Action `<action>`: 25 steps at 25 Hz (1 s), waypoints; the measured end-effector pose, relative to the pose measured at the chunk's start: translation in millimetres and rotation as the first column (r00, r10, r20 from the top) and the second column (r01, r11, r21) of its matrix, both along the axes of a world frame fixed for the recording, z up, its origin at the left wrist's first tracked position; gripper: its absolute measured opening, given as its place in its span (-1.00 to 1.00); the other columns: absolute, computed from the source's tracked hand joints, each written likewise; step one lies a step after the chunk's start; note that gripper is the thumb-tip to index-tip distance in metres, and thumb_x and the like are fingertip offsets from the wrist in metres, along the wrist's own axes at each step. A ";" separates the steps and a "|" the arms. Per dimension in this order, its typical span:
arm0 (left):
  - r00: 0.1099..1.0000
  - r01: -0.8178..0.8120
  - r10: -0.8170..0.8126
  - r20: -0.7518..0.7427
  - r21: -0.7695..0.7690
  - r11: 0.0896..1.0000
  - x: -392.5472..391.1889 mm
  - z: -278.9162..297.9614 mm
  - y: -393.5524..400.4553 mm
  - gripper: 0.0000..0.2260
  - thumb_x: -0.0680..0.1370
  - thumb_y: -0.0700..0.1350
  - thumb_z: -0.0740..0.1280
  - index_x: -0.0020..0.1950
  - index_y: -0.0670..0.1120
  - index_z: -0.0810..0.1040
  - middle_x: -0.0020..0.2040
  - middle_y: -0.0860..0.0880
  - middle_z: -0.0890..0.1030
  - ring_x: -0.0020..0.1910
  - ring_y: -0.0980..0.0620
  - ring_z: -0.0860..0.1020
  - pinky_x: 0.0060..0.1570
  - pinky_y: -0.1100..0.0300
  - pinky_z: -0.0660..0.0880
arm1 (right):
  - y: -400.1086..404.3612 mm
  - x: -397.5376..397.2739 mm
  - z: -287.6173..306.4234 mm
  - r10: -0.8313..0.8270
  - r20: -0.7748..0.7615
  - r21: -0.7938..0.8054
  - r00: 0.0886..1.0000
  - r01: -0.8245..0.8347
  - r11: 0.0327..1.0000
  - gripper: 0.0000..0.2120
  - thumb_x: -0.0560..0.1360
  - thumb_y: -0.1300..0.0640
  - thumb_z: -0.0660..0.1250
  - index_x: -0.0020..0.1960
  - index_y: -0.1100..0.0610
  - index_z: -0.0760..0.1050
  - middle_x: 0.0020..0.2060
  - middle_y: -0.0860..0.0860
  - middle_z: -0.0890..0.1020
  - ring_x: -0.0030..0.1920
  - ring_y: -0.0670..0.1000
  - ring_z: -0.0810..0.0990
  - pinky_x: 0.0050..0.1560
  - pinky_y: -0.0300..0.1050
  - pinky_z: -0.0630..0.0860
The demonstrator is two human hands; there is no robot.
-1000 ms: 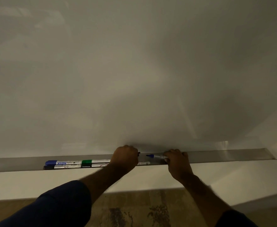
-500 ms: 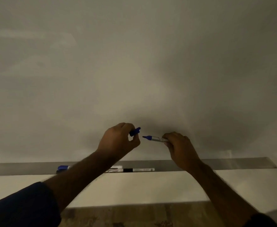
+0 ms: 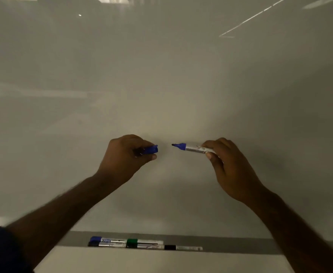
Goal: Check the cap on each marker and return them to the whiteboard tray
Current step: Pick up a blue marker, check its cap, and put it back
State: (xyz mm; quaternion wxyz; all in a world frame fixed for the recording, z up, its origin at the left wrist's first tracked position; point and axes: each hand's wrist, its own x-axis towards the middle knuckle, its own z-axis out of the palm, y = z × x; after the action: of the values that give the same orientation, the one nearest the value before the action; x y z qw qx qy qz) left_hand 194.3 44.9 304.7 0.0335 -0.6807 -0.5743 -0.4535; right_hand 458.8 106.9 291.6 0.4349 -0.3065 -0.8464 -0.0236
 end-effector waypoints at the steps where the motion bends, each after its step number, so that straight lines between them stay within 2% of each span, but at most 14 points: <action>1: 1.000 -0.010 0.010 0.030 0.006 1.000 -2.8 10.1 -3.3 -0.74 0.32 -0.07 0.56 -0.02 0.00 0.68 -0.20 0.12 0.64 -0.20 0.17 0.61 -0.16 0.37 0.53 | -3.0 -3.7 10.8 0.023 -0.008 0.015 1.000 -0.023 1.000 -0.75 0.58 0.11 0.12 0.19 0.11 0.48 -0.08 -0.01 0.51 -0.11 -0.04 0.43 -0.14 -0.18 0.43; 3: 0.999 -0.011 0.009 0.053 0.027 1.000 -6.5 29.1 -9.2 -0.73 0.31 -0.02 0.55 -0.01 0.05 0.68 -0.21 0.20 0.63 -0.16 0.26 0.58 -0.21 0.53 0.43 | -8.1 -9.7 29.4 0.053 -0.006 0.041 0.999 -0.053 0.998 -0.72 0.57 0.08 0.15 0.21 0.12 0.50 -0.09 0.01 0.53 -0.11 -0.03 0.45 -0.15 -0.24 0.44; 7: 0.998 0.013 -0.019 0.061 0.087 0.996 -13.3 66.8 -20.0 -0.77 0.34 0.00 0.52 -0.02 0.13 0.66 -0.18 0.18 0.65 -0.16 0.23 0.58 -0.20 0.45 0.45 | -14.5 -19.4 60.9 0.063 0.004 0.118 0.998 -0.063 0.991 -0.70 0.55 0.06 0.18 0.19 0.14 0.53 -0.14 -0.01 0.53 -0.15 -0.04 0.46 -0.19 -0.34 0.37; 13: 0.999 0.031 -0.026 -0.040 0.139 0.990 -12.1 94.7 -27.2 -0.75 0.35 -0.04 0.50 0.02 0.05 0.67 -0.18 0.13 0.64 -0.13 0.21 0.55 -0.20 0.49 0.41 | -18.2 -26.7 85.8 0.098 -0.017 0.168 0.995 -0.094 0.981 -0.69 0.55 0.05 0.18 0.19 0.14 0.54 -0.15 0.01 0.55 -0.15 -0.02 0.48 -0.21 -0.29 0.41; 17: 0.996 0.065 -0.055 -0.068 0.149 0.987 -6.2 99.5 -25.8 -0.76 0.36 -0.05 0.50 0.01 0.02 0.68 -0.19 0.07 0.65 -0.17 0.16 0.54 -0.24 0.47 0.38 | -16.7 -29.8 91.4 0.114 -0.010 0.182 0.993 -0.110 0.977 -0.71 0.55 0.07 0.19 0.20 0.13 0.54 -0.16 0.01 0.54 -0.15 0.00 0.48 -0.21 -0.18 0.46; 23: 0.999 0.049 -0.048 -0.017 0.126 0.991 -0.8 97.7 -15.6 -0.77 0.35 -0.04 0.50 -0.01 0.06 0.68 -0.20 0.10 0.67 -0.20 0.15 0.57 -0.23 0.41 0.43 | -8.1 -28.1 94.6 0.121 0.010 0.182 0.993 -0.121 0.976 -0.71 0.55 0.08 0.20 0.21 0.09 0.54 -0.16 0.00 0.54 -0.14 0.00 0.48 -0.19 -0.08 0.49; 25: 0.999 0.044 -0.046 0.017 0.093 0.995 2.1 94.6 -11.4 -0.76 0.34 -0.03 0.50 0.00 0.05 0.68 -0.21 0.15 0.66 -0.17 0.21 0.57 -0.23 0.47 0.43 | -4.7 -28.1 94.4 0.121 0.026 0.183 0.992 -0.124 0.975 -0.72 0.55 0.08 0.20 0.21 0.09 0.53 -0.16 0.00 0.53 -0.14 0.00 0.47 -0.20 -0.06 0.49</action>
State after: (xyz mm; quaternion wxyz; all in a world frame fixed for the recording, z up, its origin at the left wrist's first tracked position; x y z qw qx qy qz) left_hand 196.3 33.5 399.3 0.0495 -0.6868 -0.5375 -0.4867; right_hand 430.7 102.2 386.0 0.4557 -0.2119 -0.8611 -0.0773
